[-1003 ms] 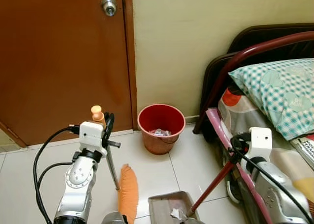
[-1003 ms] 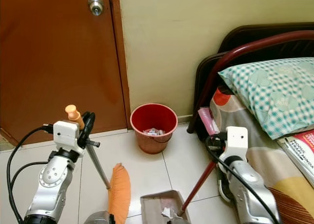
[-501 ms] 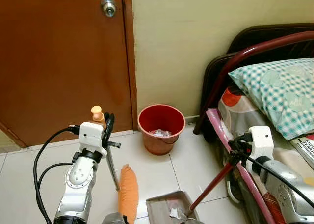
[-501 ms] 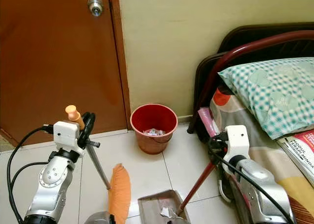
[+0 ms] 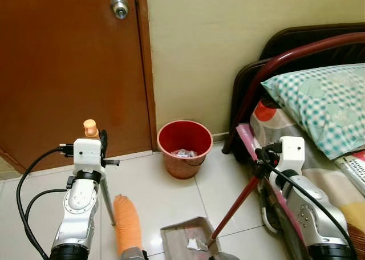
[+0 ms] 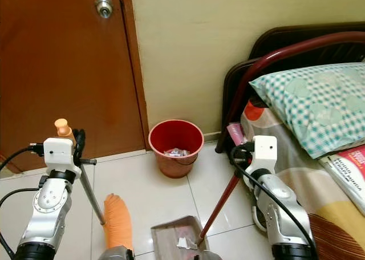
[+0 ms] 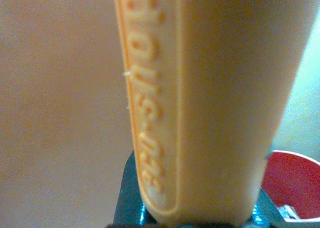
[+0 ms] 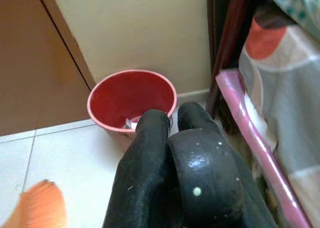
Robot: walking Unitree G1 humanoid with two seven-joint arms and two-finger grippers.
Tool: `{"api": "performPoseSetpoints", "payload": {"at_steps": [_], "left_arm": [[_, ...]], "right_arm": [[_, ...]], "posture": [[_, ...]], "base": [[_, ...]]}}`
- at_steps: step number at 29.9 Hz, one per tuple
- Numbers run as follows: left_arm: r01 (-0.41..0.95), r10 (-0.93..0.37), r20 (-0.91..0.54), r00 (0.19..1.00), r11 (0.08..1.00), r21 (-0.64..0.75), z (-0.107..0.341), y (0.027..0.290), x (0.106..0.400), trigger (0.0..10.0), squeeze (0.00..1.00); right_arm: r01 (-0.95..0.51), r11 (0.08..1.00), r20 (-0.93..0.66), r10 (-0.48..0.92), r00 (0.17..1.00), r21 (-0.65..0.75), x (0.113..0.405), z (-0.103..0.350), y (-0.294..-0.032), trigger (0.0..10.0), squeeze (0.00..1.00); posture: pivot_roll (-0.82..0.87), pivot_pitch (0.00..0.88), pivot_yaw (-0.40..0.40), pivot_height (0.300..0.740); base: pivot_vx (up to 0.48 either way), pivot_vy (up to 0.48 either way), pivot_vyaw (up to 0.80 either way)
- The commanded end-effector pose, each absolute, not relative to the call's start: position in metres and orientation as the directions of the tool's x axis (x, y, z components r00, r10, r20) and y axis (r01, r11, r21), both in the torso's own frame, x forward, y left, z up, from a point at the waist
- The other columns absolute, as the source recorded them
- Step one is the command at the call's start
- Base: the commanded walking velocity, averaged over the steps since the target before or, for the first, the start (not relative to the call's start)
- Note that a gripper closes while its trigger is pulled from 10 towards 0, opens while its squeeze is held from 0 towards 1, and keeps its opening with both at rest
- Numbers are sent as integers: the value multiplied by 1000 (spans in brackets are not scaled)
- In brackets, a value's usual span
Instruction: Sweep floor
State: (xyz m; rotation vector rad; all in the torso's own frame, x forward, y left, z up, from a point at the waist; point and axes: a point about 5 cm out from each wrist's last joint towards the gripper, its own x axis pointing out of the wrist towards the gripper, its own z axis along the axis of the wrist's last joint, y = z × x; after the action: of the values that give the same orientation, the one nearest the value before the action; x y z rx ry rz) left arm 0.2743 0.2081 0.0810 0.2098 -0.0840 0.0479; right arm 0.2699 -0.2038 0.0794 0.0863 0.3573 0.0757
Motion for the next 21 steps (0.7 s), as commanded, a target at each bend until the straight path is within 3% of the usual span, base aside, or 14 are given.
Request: {"api": "performPoseSetpoints", "payload": {"at_steps": [1, 2, 3, 4, 5, 10, 16, 21], "left_arm": [[-49, 25, 92, 995, 964, 263, 83, 210, 276, 10000, 0], [-51, 27, 92, 995, 963, 263, 83, 209, 276, 10000, 0], [-52, 29, 91, 995, 964, 262, 82, 207, 275, 10000, 0], [-52, 30, 90, 996, 963, 263, 81, 206, 275, 10000, 0], [-52, 30, 87, 996, 963, 265, 80, 206, 274, 10000, 0], [-94, 69, 87, 994, 940, 328, 81, 215, 271, 10000, 0], [-197, 192, 52, 980, 912, 361, 70, 241, 260, 10000, 0], [-211, 213, 32, 977, 914, 347, 63, 241, 257, 10000, 0]], "right_arm": [[-58, 997, -298, 72, 952, 56, 275, 88, -205, 10000, 0], [-64, 996, -294, 79, 953, 62, 275, 87, -203, 0, 0], [-65, 996, -284, 82, 955, 67, 275, 87, -198, 1490, 0], [-64, 996, -278, 79, 957, 62, 276, 88, -197, 1490, 0], [-61, 997, -264, 74, 962, 56, 277, 90, -195, 10000, 0], [-91, 996, -167, 92, 982, 17, 288, 106, -186, 10000, 0], [-97, 993, -67, 101, 993, 63, 305, 127, -177, 10000, 0], [-106, 990, 7, 106, 994, 97, 315, 143, -170, 10000, 0]], "posture": [[-6, 30, 11, 740], [-10, 33, 13, 740], [-13, 38, 11, 740], [-13, 38, 11, 740], [-17, 47, 13, 740], [-27, 58, 30, 740], [-20, 70, 4, 740], [-16, 68, -7, 740]], "base": [[0, 0, 0], [0, 0, 0], [0, 0, 0], [0, 0, 0], [0, 0, 0], [0, 0, 0], [0, 0, 0], [0, 0, 0]]}}
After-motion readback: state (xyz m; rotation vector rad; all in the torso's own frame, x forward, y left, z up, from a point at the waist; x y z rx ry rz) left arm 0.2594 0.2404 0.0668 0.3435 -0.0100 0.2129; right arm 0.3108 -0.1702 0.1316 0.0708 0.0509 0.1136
